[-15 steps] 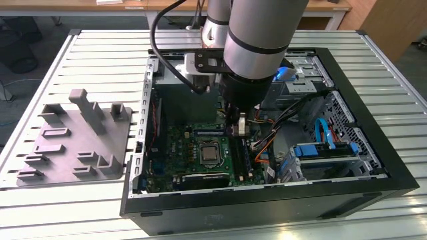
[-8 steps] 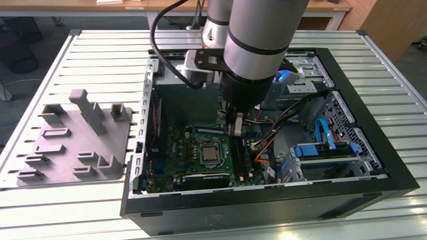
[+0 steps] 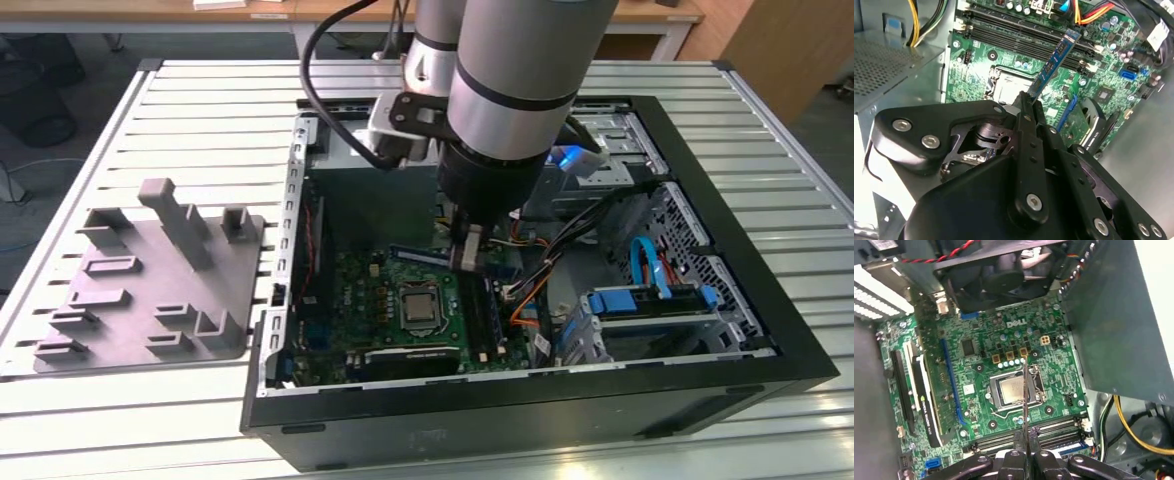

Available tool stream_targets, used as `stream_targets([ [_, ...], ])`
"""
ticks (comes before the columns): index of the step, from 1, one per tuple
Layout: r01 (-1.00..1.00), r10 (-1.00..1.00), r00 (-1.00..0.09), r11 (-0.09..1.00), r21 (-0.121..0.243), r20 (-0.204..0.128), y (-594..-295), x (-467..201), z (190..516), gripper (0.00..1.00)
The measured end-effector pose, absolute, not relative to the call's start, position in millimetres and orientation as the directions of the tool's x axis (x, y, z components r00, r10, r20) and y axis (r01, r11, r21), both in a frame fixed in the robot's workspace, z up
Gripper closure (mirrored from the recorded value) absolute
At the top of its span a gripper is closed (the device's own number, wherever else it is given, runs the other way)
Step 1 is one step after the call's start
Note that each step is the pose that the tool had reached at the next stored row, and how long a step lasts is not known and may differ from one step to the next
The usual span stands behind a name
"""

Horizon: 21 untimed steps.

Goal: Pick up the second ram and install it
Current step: 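Insert the second ram into the second slot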

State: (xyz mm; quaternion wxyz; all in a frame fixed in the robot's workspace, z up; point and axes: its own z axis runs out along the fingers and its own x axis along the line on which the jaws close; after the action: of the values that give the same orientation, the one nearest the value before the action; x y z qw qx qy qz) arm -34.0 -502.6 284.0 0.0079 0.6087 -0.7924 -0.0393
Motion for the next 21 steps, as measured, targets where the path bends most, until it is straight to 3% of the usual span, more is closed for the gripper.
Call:
stream_targets([
  [21,-0.873,-0.874,-0.485,0.482,0.072,-0.035,-502.6,-34.0,283.5,0.86],
])
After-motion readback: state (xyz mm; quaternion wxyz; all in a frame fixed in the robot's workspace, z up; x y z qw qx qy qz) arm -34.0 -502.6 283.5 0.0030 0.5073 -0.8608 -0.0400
